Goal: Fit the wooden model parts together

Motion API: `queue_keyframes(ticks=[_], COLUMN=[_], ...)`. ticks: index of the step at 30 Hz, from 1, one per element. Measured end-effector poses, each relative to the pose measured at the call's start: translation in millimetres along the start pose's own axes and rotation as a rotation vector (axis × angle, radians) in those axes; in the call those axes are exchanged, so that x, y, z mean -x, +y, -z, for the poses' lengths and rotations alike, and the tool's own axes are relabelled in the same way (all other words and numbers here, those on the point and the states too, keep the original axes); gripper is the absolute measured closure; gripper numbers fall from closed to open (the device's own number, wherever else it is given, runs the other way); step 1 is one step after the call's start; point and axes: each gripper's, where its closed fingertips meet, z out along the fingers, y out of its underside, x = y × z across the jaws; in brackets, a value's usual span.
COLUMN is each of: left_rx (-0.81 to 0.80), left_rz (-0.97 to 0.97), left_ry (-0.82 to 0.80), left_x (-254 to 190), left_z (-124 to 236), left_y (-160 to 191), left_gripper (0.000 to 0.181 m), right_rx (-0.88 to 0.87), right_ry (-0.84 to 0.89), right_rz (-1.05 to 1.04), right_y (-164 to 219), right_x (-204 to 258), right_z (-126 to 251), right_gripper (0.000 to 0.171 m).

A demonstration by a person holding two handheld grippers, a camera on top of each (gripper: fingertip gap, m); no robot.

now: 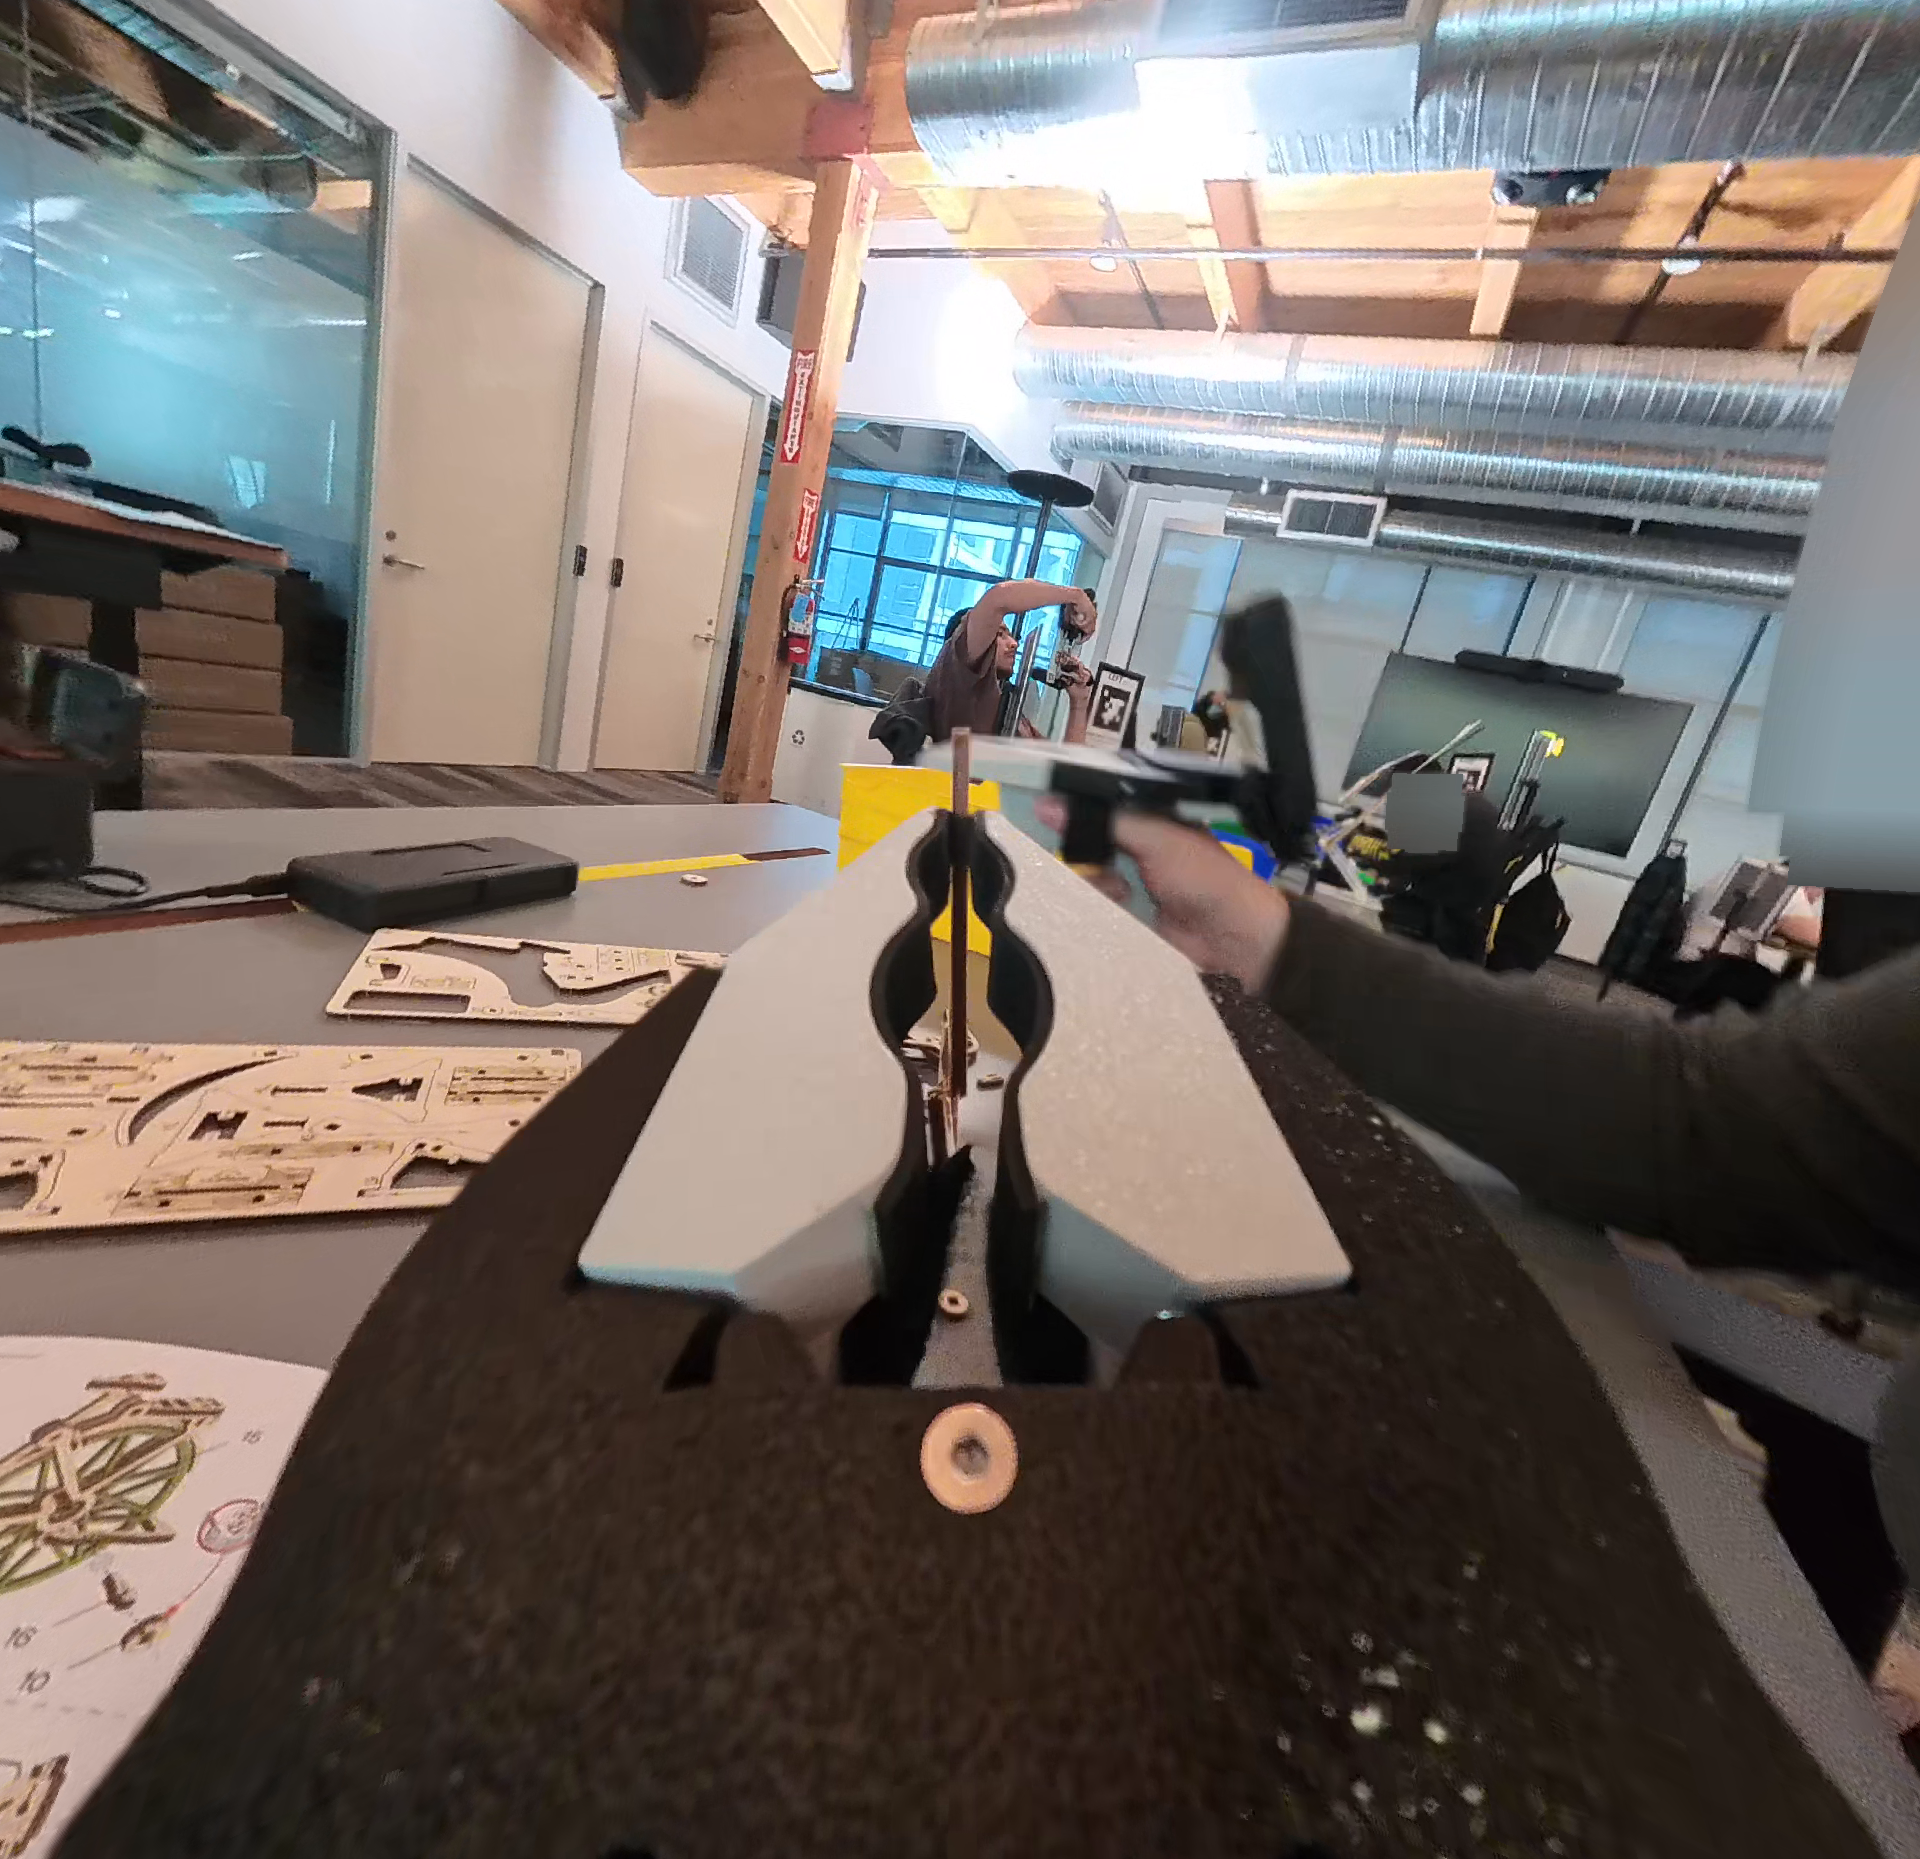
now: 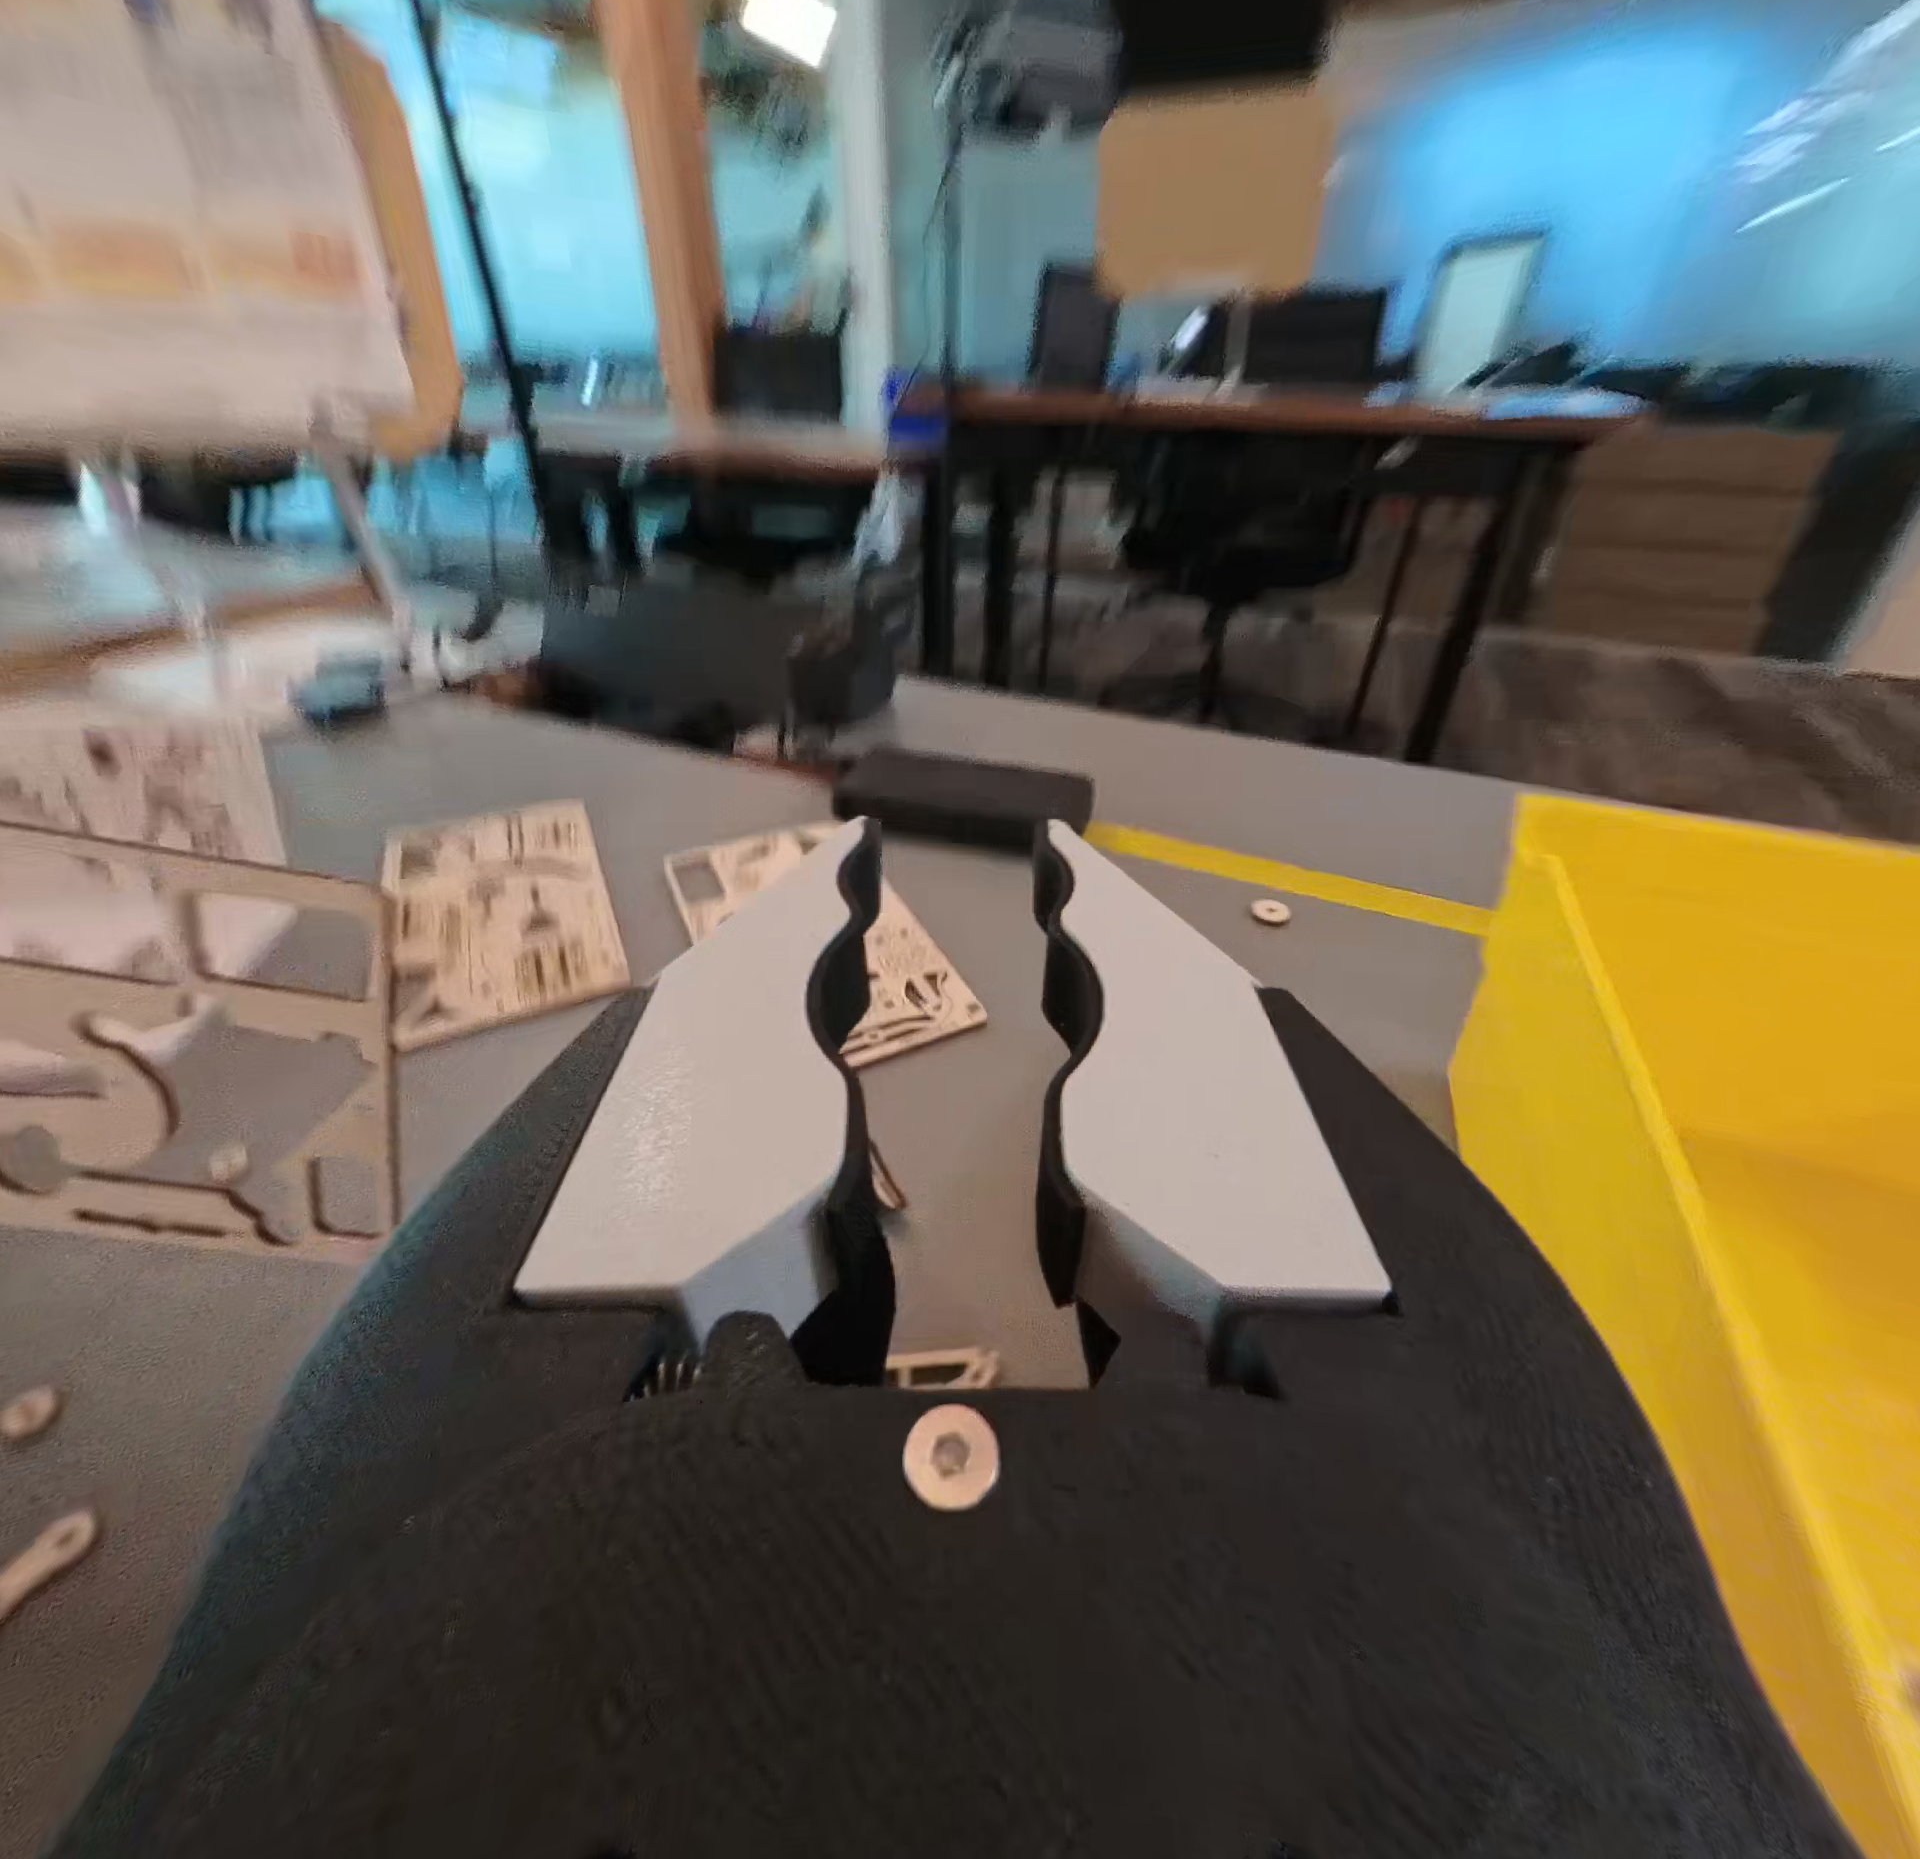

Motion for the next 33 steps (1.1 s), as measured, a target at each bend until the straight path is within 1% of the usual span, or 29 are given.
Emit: queue_keyframes(ticks=[2,3,5,6,8,10,12,15,18,24,27,28,31,33], left_rx=[0.010,0.018,0.030,0.032,0.035,0.037,0.044,0.050,0.056,0.058,0.059,0.060,0.055,0.040], left_rz=[-0.031,-0.043,-0.057,-0.061,-0.066,-0.082,-0.105,-0.121,-0.115,-0.107,-0.106,-0.107,-0.113,-0.110], left_ry=[0.018,0.023,0.029,0.032,0.037,0.040,0.043,0.043,0.051,0.056,0.058,0.058,0.050,0.030], left_x=[-6,-7,-9,-9,-10,-10,-11,-11,-11,-11,-12,-12,-11,-7], left_z=[0,0,-1,0,0,1,1,1,0,0,0,0,0,2], left_y=[2,5,7,8,8,9,10,12,14,15,15,15,13,9], left_gripper=[0.181,0.181,0.181,0.181,0.181,0.181,0.181,0.181,0.181,0.181,0.181,0.181,0.181,0.181], right_rx=[0.182,0.301,0.557,0.682,0.870,0.983,1.071,1.166,1.234,1.254,1.261,1.263,1.268,1.228], right_ry=[-0.017,-0.031,-0.037,-0.045,-0.062,-0.031,0.049,0.072,0.121,0.103,0.108,0.112,0.111,0.053], right_rz=[0.149,0.219,0.285,0.262,0.133,0.040,-0.012,-0.178,-0.199,-0.181,-0.161,-0.151,-0.132,-0.111], right_y=[-7,-6,8,19,45,68,91,119,133,135,135,136,135,127], right_x=[-16,-26,-53,-65,-83,-101,-123,-127,-138,-138,-139,-139,-136,-124], right_z=[-36,-55,-91,-107,-132,-151,-164,-170,-165,-159,-157,-157,-154,-155], right_gripper=[0.150,0.156,0.154,0.154,0.150,0.151,0.151,0.145,0.141,0.145,0.152,0.158,0.158,0.158])
